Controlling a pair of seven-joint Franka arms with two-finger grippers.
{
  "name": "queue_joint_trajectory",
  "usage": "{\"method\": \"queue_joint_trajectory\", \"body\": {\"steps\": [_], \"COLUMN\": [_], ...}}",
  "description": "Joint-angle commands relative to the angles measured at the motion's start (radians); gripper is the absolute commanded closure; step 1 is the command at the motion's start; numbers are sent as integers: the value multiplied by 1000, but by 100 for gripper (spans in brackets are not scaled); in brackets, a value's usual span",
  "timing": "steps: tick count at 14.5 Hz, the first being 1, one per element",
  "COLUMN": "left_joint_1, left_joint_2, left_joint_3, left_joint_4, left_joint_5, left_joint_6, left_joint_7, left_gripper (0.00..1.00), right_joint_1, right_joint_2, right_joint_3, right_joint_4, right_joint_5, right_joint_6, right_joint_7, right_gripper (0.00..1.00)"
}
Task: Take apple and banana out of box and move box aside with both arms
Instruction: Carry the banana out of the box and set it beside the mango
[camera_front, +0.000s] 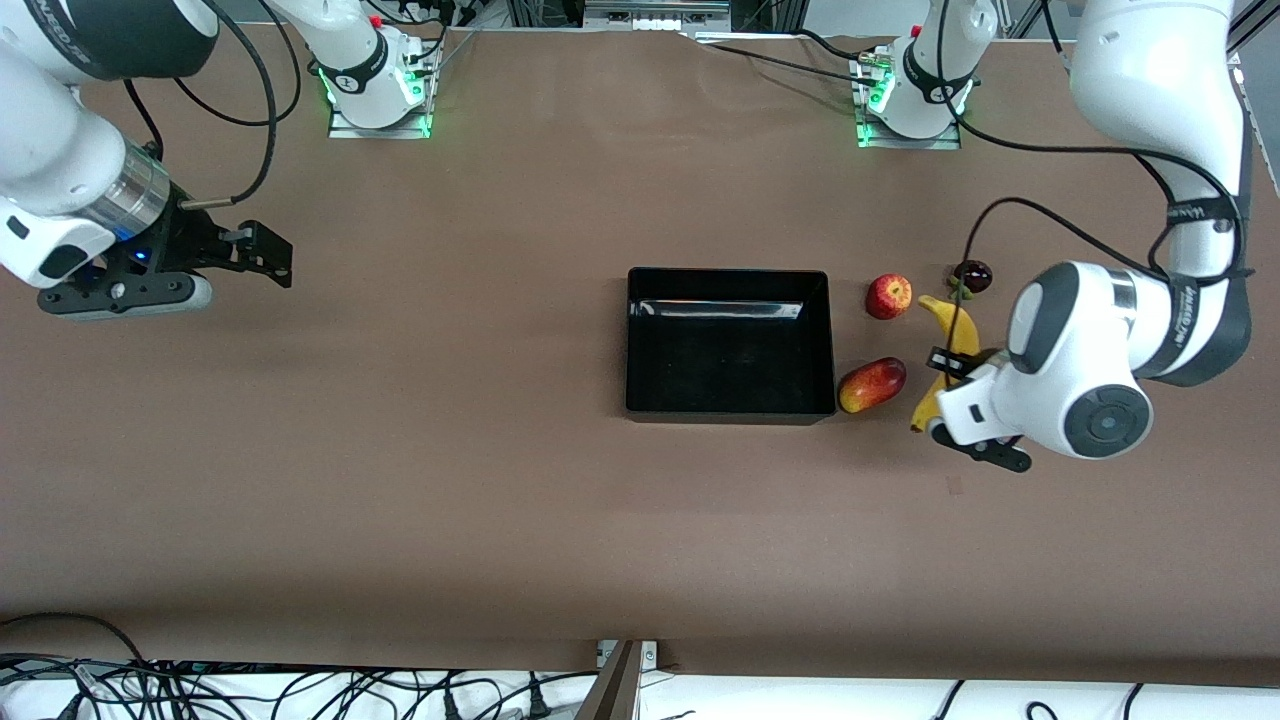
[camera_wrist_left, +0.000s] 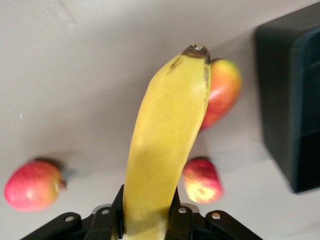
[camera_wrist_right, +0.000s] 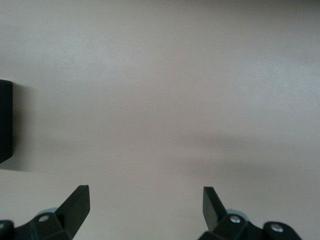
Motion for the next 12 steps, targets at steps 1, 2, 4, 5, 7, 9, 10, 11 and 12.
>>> {"method": "queue_joint_trajectory", "body": {"steps": [1,2,4,5,7,9,10,11,12], "left_joint_1": [94,114,133,133,133,133,127,121,115], "left_joint_2": [-13,-14,-13,-13,-14,-56,-91,-135,-178], "left_joint_3": [-11,-11,-11,-11,-11,-17,-24,-25,-30], "left_joint_4": [-189,-251,-325,-346,-347,-342,-339,-336,-333], "left_joint_5": [17,17,17,17,16,16,16,16,16], "left_joint_6": [232,330,440,465,466,440,411,364,312], "left_joint_7": [186,241,276,274,274,274,270,268,262], "left_gripper": [100,100,100,93,0,0,0,0,0], "right_joint_1": [13,22,47,63,83,134,166,209,241], "right_joint_2": [19,17,25,42,56,91,111,138,163], "right_joint_3": [-3,-3,-3,-3,-2,1,1,1,1], "right_joint_4": [19,19,17,11,19,19,19,19,19], "right_joint_5": [16,16,15,13,12,16,22,42,76], "right_joint_6": [-6,-6,-26,-55,-124,-127,-115,-91,-39], "right_joint_7": [-7,-7,-17,-25,-54,-38,-28,-1,60], "right_gripper": [0,0,0,0,0,0,0,0,0]}}
